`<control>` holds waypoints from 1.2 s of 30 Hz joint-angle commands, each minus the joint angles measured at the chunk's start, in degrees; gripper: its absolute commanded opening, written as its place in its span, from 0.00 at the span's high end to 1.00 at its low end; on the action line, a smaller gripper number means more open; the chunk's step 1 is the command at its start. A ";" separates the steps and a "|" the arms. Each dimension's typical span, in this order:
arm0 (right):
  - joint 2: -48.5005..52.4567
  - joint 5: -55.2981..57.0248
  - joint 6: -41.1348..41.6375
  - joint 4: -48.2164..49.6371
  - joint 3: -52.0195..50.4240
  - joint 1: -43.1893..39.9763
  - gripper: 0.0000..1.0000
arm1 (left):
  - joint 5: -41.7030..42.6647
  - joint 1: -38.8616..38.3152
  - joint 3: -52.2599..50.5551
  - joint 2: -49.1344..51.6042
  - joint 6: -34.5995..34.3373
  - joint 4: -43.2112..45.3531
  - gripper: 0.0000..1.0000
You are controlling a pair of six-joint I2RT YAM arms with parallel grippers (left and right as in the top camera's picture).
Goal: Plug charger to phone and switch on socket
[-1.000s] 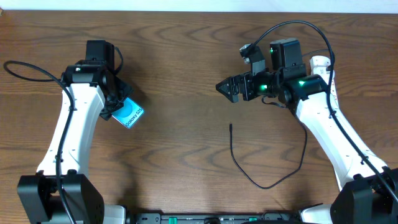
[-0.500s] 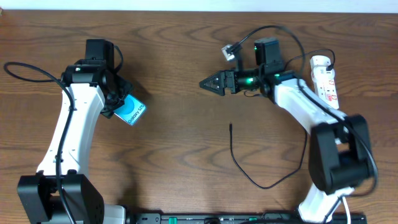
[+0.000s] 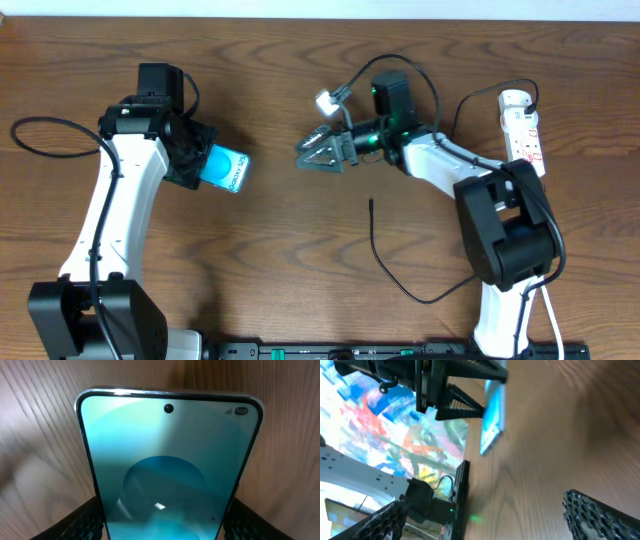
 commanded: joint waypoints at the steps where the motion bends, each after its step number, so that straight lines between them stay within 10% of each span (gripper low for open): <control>1: 0.04 1.60 3.72 1.46 1.01 2.47 0.01 | 5.14 -0.07 0.20 -0.83 -6.84 -0.13 0.93; 36: 0.04 6.51 10.54 6.80 1.01 9.27 0.02 | 13.94 -1.25 0.20 -0.81 -12.79 -0.83 0.93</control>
